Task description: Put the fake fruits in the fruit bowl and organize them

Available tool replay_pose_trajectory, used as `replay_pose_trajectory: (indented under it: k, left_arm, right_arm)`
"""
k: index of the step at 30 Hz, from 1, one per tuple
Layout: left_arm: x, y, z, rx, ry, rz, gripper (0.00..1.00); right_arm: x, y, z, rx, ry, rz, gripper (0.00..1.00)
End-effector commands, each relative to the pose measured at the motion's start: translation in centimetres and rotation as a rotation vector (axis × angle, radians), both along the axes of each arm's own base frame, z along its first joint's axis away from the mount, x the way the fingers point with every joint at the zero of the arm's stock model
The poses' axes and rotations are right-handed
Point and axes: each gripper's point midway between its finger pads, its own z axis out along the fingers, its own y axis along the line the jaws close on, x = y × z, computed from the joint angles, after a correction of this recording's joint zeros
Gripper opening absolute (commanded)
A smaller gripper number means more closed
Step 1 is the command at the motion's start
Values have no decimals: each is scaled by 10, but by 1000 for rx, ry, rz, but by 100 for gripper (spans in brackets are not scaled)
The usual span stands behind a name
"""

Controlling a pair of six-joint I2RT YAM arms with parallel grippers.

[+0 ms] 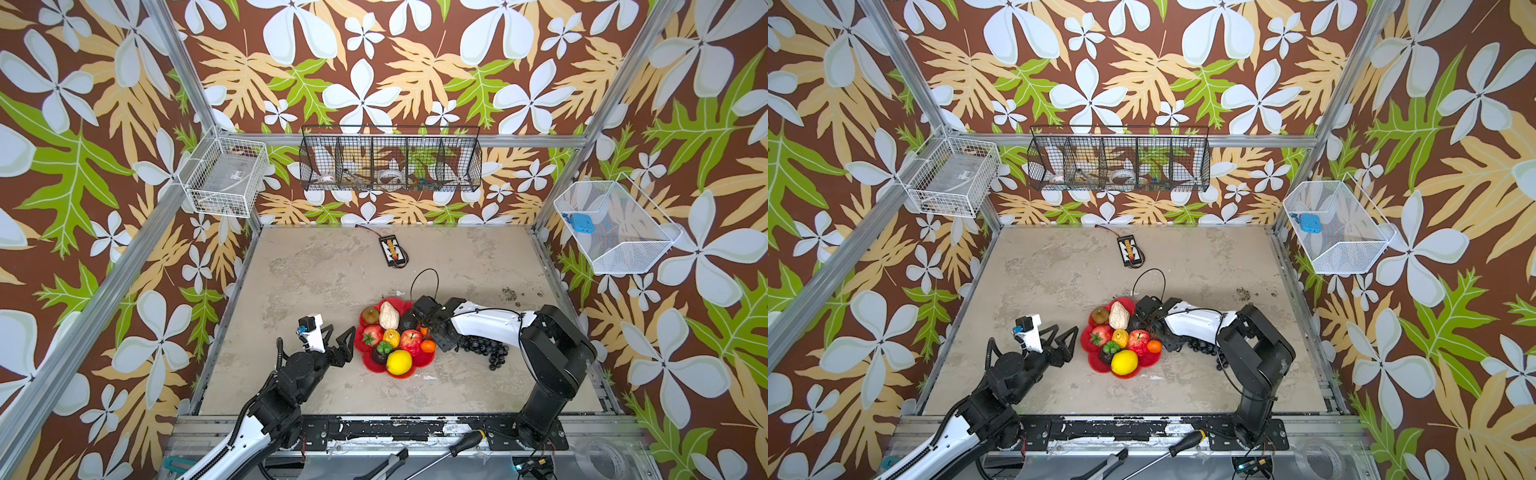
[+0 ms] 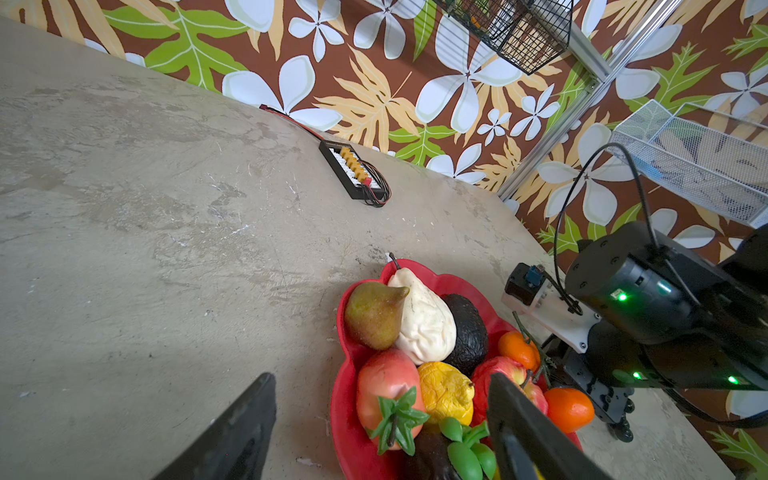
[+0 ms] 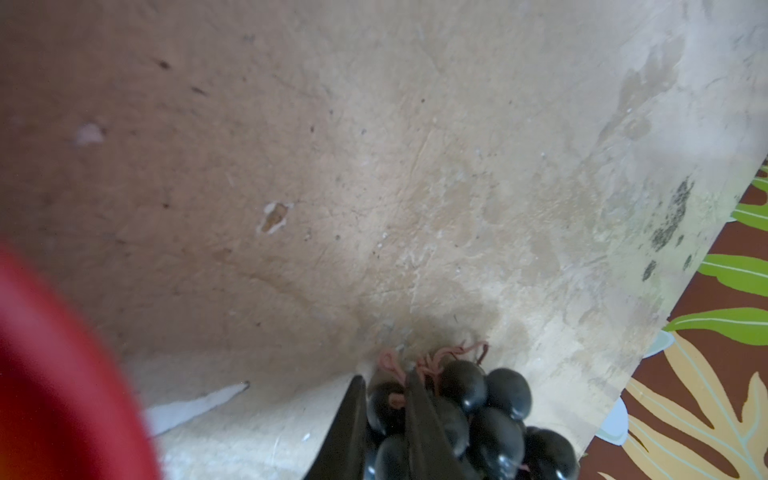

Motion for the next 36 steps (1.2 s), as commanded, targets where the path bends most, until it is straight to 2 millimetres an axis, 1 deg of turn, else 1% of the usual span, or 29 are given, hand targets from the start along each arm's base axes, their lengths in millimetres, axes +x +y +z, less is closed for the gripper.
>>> replay_pose_trajectory:
  k: [1, 6, 12, 16, 22, 26, 28, 30, 32, 36]
  left_arm:
    - [1, 0, 5, -15, -14, 5, 81]
    - [1, 0, 5, -15, -14, 7, 80]
    - [1, 0, 6, -17, -15, 5, 81]
    - [1, 0, 5, -16, -13, 4, 81]
    - [1, -1, 5, -16, -13, 2, 81]
    - [1, -1, 6, -17, -14, 2, 81]
    - [1, -1, 5, -15, -12, 2, 81]
    - [1, 0, 6, -17, -14, 2, 81]
    - [1, 0, 6, -17, -14, 2, 81]
    - [1, 0, 6, -17, -14, 3, 81]
  right_arm:
    - [2, -3, 9, -27, -13, 14, 25]
    - [-2, -7, 2, -69, 27, 41, 26]
    - [-1, -2, 3, -55, 36, 62, 26]
    - [-1, -1, -3, -80, 46, 76, 28]
    - [2, 12, 2, -106, 3, 135, 31]
    - [4, 8, 4, -150, -5, 137, 26]
    - [5, 9, 7, -143, -14, 139, 25]
    - [1, 10, 4, -136, 11, 155, 25]
    - [1, 6, 0, -167, 17, 148, 25]
    - [0, 7, -8, -183, 43, 151, 25]
